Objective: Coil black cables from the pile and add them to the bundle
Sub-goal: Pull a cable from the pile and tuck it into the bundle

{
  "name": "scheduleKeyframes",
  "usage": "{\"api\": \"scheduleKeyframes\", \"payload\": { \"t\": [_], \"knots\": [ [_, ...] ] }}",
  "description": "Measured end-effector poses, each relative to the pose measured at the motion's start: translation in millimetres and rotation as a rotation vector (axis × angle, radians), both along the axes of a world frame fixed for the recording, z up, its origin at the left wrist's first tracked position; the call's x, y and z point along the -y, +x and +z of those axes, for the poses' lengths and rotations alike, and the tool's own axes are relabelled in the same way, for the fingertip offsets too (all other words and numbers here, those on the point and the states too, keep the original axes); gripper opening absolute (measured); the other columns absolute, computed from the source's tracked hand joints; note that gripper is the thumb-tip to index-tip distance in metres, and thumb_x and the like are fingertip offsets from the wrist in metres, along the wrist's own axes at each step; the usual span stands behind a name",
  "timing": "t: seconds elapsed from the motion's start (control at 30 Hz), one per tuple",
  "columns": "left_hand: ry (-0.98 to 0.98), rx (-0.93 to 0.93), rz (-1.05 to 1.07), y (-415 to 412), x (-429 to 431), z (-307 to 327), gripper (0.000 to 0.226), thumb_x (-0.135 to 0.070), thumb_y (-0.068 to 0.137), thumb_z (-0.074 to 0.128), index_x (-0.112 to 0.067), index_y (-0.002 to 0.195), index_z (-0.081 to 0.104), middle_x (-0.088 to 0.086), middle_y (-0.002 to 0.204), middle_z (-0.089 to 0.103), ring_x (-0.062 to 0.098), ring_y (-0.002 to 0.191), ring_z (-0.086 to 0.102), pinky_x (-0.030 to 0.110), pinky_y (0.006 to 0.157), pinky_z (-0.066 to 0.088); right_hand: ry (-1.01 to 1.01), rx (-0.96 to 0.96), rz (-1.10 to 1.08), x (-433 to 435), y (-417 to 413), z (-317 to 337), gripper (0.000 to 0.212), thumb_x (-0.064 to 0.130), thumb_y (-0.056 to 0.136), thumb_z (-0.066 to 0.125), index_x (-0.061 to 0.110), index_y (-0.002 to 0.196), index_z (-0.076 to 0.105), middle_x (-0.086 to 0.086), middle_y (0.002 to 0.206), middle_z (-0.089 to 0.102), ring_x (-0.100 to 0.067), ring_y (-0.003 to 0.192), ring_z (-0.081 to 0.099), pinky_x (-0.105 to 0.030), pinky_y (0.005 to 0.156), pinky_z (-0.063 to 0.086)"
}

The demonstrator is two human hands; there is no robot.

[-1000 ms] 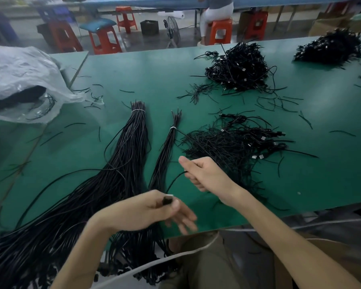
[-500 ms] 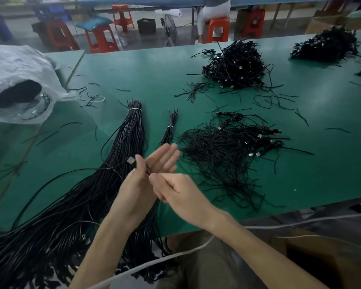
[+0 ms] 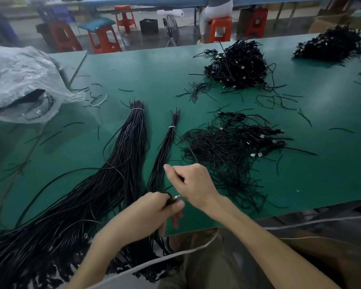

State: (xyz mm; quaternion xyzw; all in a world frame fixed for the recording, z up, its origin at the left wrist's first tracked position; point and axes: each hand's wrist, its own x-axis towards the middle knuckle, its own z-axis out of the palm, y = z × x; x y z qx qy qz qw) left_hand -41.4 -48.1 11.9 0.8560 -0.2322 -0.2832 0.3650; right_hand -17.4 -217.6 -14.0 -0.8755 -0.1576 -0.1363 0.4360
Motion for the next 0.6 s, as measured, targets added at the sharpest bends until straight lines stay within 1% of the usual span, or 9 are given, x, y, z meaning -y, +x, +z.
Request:
{"api": "scheduleKeyframes", "payload": {
  "t": [0.07,0.2,0.27,0.3,0.37,0.43,0.53,0.57,0.6],
  "knots": [
    [-0.075,0.043,0.087,1,2,-10,0.043,-0.057,0.100,0.041,-0.033,0.094,0.075,-0.012,0.087,0.078,0.007,0.083,0.072,0.032,0.086,0.056,0.001,0.048,0.025,-1,0,6,0.058,0.027,0.107,0.052,0.021,0.054,0.032,0.006,0.043,0.031,-0.014,0.039,0.029,-0.028,0.044,0.024],
    [-0.424,-0.003,0.215,4,-1,-20,0.033,-0.053,0.101,0.043,-0.049,0.113,0.074,-0.010,0.117,0.076,0.014,0.112,0.070,0.027,0.095,0.056,0.145,0.040,0.005,-2,-3,10,0.058,0.029,0.108,0.051,0.012,0.053,0.041,-0.003,0.044,0.042,-0.016,0.040,0.038,-0.038,0.045,0.032],
    [-0.479,0.042,0.281,6,0,-26,0.040,-0.054,0.100,0.043,-0.034,0.118,0.073,-0.003,0.120,0.075,0.020,0.118,0.068,0.035,0.103,0.054,0.207,-0.025,0.027,-6,-8,10,0.060,0.037,0.108,0.047,0.005,0.058,0.054,-0.007,0.048,0.052,-0.021,0.043,0.047,-0.044,0.046,0.038],
    [-0.522,0.047,0.304,7,1,-28,0.044,-0.053,0.100,0.043,-0.026,0.121,0.071,-0.003,0.123,0.074,0.018,0.121,0.067,0.033,0.104,0.052,0.243,-0.054,0.037,-9,-11,10,0.062,0.040,0.108,0.045,0.003,0.061,0.059,-0.009,0.050,0.054,-0.023,0.044,0.048,-0.046,0.047,0.038],
    [-0.669,-0.051,0.355,8,7,-25,0.050,-0.052,0.102,0.042,-0.019,0.132,0.064,-0.004,0.135,0.069,0.014,0.132,0.059,0.022,0.106,0.048,0.347,-0.079,0.045,-16,-16,8,0.061,0.040,0.109,0.044,0.007,0.060,0.058,-0.006,0.047,0.048,-0.021,0.041,0.040,-0.044,0.043,0.033],
    [-0.871,-0.207,0.400,12,10,-18,0.057,-0.051,0.106,0.035,-0.013,0.144,0.055,0.002,0.146,0.060,0.017,0.140,0.052,0.021,0.110,0.043,0.434,-0.116,0.049,-22,-18,5,0.057,0.041,0.109,0.044,0.019,0.056,0.050,0.000,0.045,0.036,-0.015,0.040,0.029,-0.039,0.043,0.024],
    [-1.115,-0.244,0.472,23,16,1,0.059,-0.045,0.110,0.024,-0.006,0.147,0.049,0.007,0.147,0.059,0.019,0.138,0.054,0.025,0.110,0.044,0.445,-0.179,0.039,-27,-20,-9,0.062,0.050,0.106,0.043,0.020,0.053,0.035,0.006,0.046,0.029,-0.012,0.043,0.025,-0.039,0.046,0.019],
    [-1.203,-0.269,0.494,26,17,8,0.057,-0.044,0.111,0.024,-0.005,0.142,0.053,0.005,0.138,0.065,0.014,0.129,0.060,0.024,0.103,0.049,0.416,-0.188,0.020,-27,-20,-15,0.063,0.053,0.105,0.042,0.020,0.053,0.032,0.006,0.046,0.027,-0.012,0.044,0.024,-0.040,0.046,0.018],
    [-1.286,-0.320,0.515,28,17,15,0.054,-0.043,0.111,0.027,-0.006,0.134,0.059,0.001,0.119,0.070,0.007,0.108,0.066,0.020,0.091,0.053,0.385,-0.199,-0.003,-25,-19,-21,0.064,0.055,0.105,0.041,0.019,0.053,0.030,0.005,0.046,0.025,-0.012,0.044,0.022,-0.041,0.046,0.018]
  ]
}}
